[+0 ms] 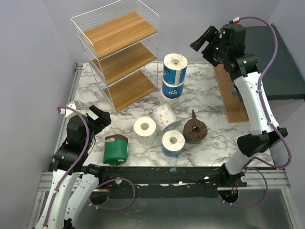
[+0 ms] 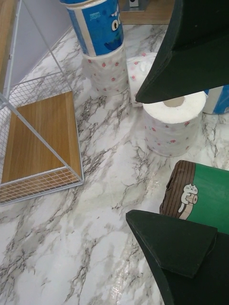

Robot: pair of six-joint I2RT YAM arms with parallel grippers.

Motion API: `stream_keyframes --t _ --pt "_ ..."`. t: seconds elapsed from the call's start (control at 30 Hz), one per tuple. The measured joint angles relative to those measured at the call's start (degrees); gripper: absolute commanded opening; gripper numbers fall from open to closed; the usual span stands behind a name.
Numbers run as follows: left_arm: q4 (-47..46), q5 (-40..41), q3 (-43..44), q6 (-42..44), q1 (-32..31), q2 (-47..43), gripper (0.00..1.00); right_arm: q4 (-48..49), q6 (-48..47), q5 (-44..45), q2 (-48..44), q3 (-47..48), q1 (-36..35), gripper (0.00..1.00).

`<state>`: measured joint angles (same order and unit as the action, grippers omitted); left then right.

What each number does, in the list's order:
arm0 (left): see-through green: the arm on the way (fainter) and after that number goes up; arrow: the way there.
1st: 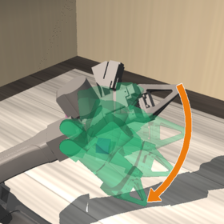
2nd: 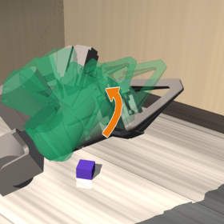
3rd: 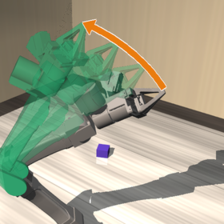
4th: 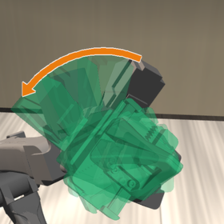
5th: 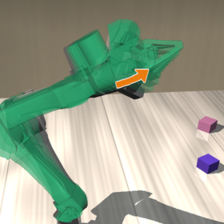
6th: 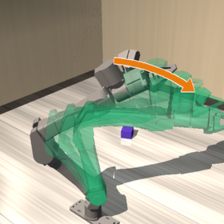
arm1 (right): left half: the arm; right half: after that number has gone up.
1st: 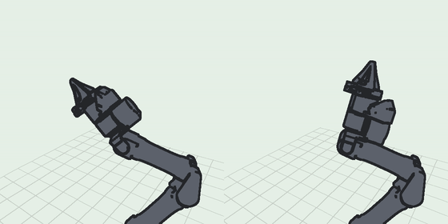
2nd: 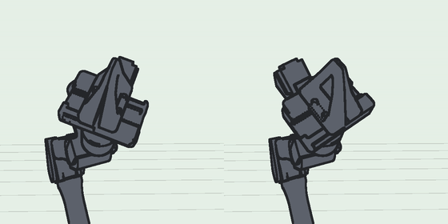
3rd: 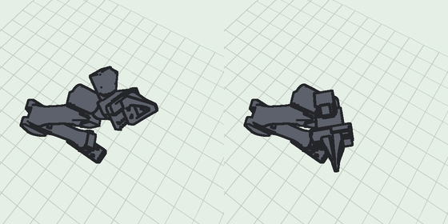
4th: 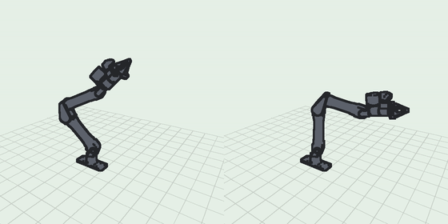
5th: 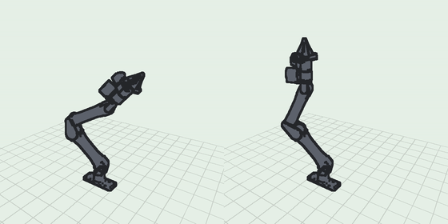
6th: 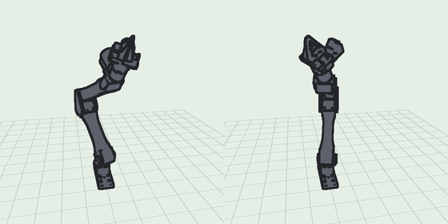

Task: Place and organize the paper towels onto the shelf
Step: Pick up the paper towel from the center of the board.

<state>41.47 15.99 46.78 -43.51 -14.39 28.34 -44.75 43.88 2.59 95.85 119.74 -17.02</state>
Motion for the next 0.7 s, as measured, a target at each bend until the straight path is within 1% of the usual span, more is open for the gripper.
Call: stream_keyframes --t 0.07,0.2,0.33,0.43,0.7 --pt "-0.46 -1.33 -0.59 -0.02 0.0 0.39 0.98 -0.74 -0.76 0.59 0.63 0.96 0.0 0.88" --pt "-2.05 -4.46 -1.46 -0.02 0.0 0.98 0.98 -1.88 -2.16 0.98 3.26 3.91 0.0 0.83" --pt "-3.3 -6.88 -2.4 -0.22 0.0 1.01 0.98 -2.12 -3.02 0.98 6.05 4.5 0.0 0.79" --pt "-3.87 -7.74 -3.13 -0.31 -0.24 1.03 0.98 -2.67 -3.39 0.81 7.54 4.46 -0.02 0.78" --pt "-4.66 -8.7 -5.03 -0.48 -1.03 1.44 0.98 -2.71 -4.2 0.46 7.69 3.63 -2.08 0.78"
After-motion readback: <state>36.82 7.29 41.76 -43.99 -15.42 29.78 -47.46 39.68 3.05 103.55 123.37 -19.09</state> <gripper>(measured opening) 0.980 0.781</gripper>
